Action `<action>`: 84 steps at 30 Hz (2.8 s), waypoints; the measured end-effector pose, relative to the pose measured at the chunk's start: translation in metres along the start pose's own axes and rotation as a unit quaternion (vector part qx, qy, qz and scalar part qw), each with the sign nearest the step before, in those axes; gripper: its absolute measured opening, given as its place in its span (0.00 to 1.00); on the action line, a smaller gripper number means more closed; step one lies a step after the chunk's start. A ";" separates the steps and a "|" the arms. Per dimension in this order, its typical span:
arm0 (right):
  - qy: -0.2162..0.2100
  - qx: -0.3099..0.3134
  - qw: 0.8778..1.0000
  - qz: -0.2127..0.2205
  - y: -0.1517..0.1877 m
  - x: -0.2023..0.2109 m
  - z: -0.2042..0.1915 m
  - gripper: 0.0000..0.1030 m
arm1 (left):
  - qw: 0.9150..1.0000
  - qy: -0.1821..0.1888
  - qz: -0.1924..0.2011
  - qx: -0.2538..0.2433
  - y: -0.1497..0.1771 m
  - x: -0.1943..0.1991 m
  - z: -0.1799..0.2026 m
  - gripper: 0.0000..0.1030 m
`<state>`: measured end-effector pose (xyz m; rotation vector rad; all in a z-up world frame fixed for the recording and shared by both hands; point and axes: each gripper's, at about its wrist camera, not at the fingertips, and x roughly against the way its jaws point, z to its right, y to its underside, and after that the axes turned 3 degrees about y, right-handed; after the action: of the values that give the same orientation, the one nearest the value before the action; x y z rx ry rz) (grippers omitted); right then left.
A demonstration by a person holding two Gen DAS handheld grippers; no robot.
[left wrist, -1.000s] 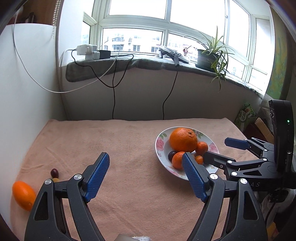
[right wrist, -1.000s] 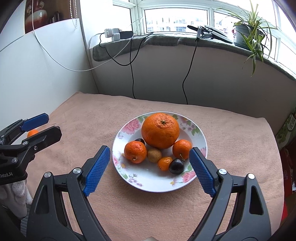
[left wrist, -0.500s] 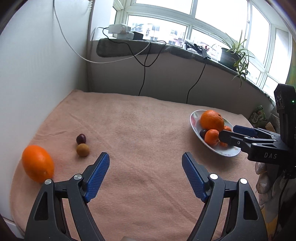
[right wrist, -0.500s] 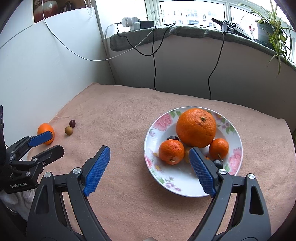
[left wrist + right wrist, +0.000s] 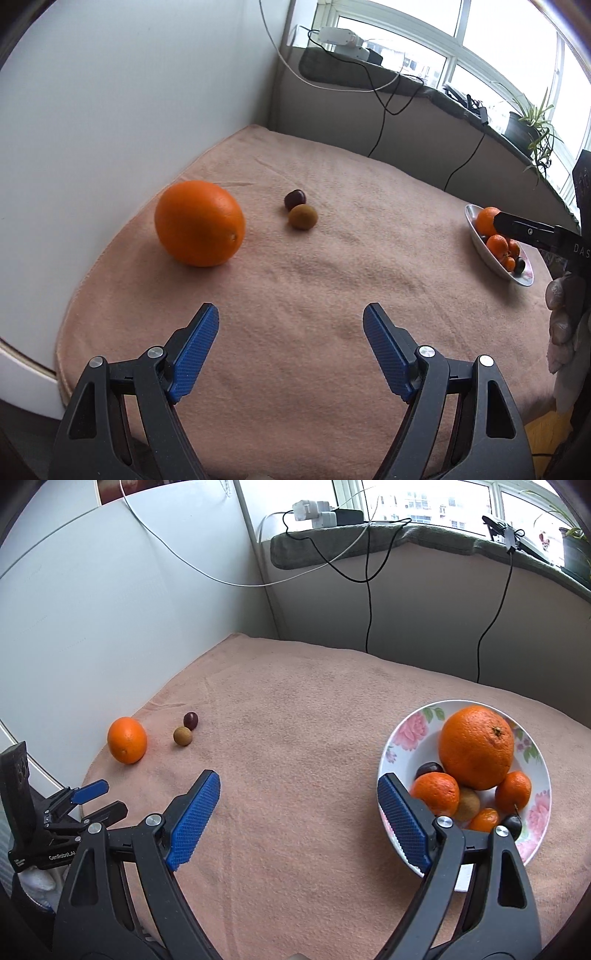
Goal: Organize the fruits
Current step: 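Move both tools away from the plate toward the large orange, then close the right tool on the large oval orange, then lift and carry the large orange with the right tool over the plate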
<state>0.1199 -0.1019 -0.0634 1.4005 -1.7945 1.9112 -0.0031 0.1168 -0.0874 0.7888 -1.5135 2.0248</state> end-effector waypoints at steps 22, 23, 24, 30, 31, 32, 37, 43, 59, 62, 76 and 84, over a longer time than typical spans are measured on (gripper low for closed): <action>-0.166 0.086 0.980 -0.066 -0.037 -0.095 -0.138 0.87 | 0.998 -0.027 0.021 0.050 -0.019 -0.009 -0.048 0.78; -0.173 0.083 0.979 -0.070 -0.038 -0.099 -0.140 0.87 | 0.998 -0.028 0.020 0.052 -0.021 -0.010 -0.049 0.78; -0.181 0.078 0.978 -0.073 -0.039 -0.103 -0.142 0.87 | 0.998 -0.028 0.021 0.053 -0.021 -0.011 -0.049 0.78; -0.209 0.077 0.971 -0.091 -0.041 -0.123 -0.158 0.87 | 0.998 -0.029 0.019 0.054 -0.025 -0.017 -0.052 0.78; -0.210 0.082 0.970 -0.093 -0.041 -0.125 -0.161 0.87 | 0.998 -0.029 0.019 0.056 -0.026 -0.019 -0.053 0.78; -0.210 0.086 0.969 -0.094 -0.042 -0.128 -0.164 0.87 | 0.998 -0.028 0.019 0.058 -0.026 -0.019 -0.055 0.78; -0.220 0.096 0.965 -0.105 -0.043 -0.138 -0.174 0.87 | 0.997 -0.023 0.021 0.071 -0.028 -0.021 -0.061 0.78; -0.237 0.099 0.959 -0.116 -0.040 -0.149 -0.185 0.77 | 0.997 -0.016 0.019 0.075 -0.028 -0.025 -0.064 0.78; -0.235 0.112 0.955 -0.139 -0.038 -0.174 -0.207 0.68 | 0.995 0.017 0.010 0.093 -0.035 -0.041 -0.072 0.74; -0.234 0.112 0.956 -0.136 -0.038 -0.173 -0.207 0.68 | 0.996 0.022 0.007 0.091 -0.037 -0.041 -0.071 0.67; -0.234 0.085 0.962 -0.117 -0.032 -0.160 -0.198 0.67 | 0.998 0.014 0.025 0.061 -0.037 -0.028 -0.053 0.64; -0.227 0.076 0.967 -0.090 -0.036 -0.134 -0.179 0.67 | 0.998 0.022 0.044 0.037 -0.039 -0.011 -0.030 0.64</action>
<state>0.1276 0.1205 -0.1034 2.1160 -1.6373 1.7678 0.0265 0.1553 -0.0752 0.7123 -1.4806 2.1580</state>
